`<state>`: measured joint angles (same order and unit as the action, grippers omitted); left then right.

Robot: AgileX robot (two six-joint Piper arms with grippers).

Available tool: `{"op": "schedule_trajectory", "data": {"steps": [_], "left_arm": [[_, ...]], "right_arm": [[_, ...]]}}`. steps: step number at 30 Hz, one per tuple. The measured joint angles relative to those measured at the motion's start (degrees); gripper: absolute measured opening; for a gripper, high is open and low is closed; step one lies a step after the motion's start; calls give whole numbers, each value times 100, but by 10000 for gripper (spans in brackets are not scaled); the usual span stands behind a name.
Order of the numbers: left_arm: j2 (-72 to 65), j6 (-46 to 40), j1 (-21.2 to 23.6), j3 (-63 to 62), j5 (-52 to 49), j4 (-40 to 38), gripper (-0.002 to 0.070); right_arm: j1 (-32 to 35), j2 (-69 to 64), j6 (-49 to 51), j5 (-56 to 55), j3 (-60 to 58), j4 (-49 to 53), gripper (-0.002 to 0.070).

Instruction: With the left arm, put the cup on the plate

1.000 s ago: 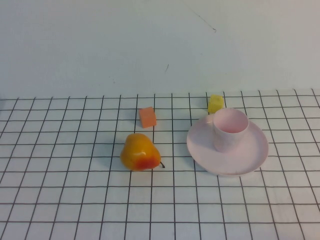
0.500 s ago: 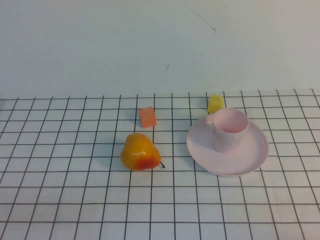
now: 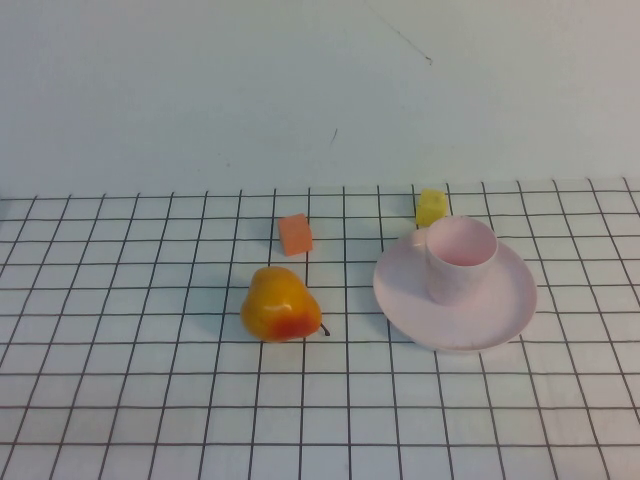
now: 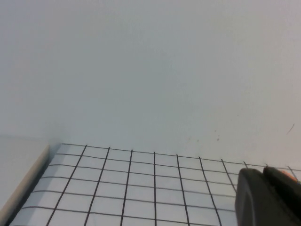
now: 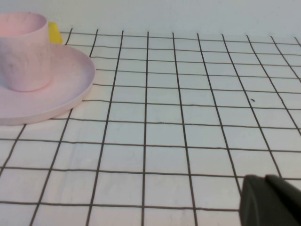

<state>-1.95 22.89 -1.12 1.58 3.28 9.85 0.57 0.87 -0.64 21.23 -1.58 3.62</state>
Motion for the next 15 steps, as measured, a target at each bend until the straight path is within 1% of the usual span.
{"op": "schedule_trajectory", "data": {"steps": [5,7,12,15], "left_arm": [[246,-1155,0,0,-667,-689,-2],[246,-1457,0,0,-1025,-925,-2],[246,-1671,0,0,-1955,-1294,-2],[246,-1723,0,0,-2095,-1333,-2]], "right_arm": [[0,0,0,0,0,0,-2],[0,0,0,0,0,0,-2],[0,0,0,0,0,0,-2],[0,0,0,0,0,0,-2]]}}
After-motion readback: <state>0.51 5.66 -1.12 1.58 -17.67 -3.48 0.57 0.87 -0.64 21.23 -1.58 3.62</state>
